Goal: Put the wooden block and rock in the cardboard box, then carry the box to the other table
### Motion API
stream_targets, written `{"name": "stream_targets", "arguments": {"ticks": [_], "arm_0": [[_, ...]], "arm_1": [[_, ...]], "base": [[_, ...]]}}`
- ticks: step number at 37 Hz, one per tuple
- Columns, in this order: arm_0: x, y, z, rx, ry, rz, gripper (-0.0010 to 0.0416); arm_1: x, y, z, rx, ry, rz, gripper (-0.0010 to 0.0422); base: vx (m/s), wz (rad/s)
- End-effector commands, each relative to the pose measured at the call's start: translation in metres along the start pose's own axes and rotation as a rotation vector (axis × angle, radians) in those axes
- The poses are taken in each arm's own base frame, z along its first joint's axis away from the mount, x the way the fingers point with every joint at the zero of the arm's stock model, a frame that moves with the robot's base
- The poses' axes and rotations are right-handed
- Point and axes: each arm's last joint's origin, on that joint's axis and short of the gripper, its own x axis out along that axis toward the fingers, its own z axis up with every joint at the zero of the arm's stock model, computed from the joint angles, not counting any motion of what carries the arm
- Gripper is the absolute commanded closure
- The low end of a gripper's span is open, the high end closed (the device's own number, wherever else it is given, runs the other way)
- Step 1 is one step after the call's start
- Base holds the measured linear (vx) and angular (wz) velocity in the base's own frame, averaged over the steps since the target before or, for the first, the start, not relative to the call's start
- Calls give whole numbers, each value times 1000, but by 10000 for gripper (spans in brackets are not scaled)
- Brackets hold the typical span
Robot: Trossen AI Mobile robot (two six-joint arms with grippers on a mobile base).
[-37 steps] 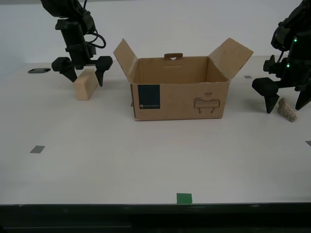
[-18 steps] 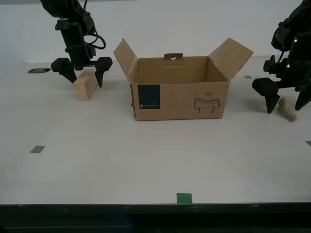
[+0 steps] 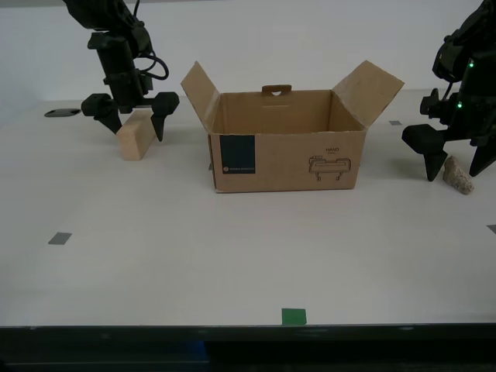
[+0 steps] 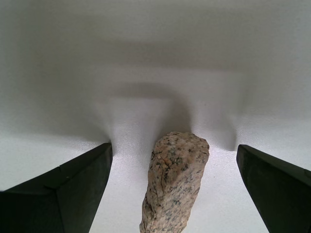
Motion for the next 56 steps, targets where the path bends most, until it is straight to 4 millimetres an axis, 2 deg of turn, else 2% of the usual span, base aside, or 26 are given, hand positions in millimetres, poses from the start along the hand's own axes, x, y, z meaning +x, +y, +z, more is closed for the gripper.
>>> {"name": "stream_targets", "arguments": {"ticks": [1,15,31,42,49,56], "arm_0": [[0,0,0,-2,1,4,51],[0,1,0,-3,2,4,50],[0,3,0,-11,5,5,57],[0,3,0,-10,5,5,106],[0,4,0,-12,5,15,160],[0,6,0,-14,3,30,250]], "arm_1": [[1,0,-1,3,4,2,23],[14,0,-11,10,41,3,23],[15,0,-10,11,31,3,23],[15,0,-10,2,32,3,27],[15,0,-11,2,35,3,81],[15,0,-11,-1,35,4,189]], "base": [[0,0],[0,0],[0,0],[0,0],[0,0],[0,0]]}}
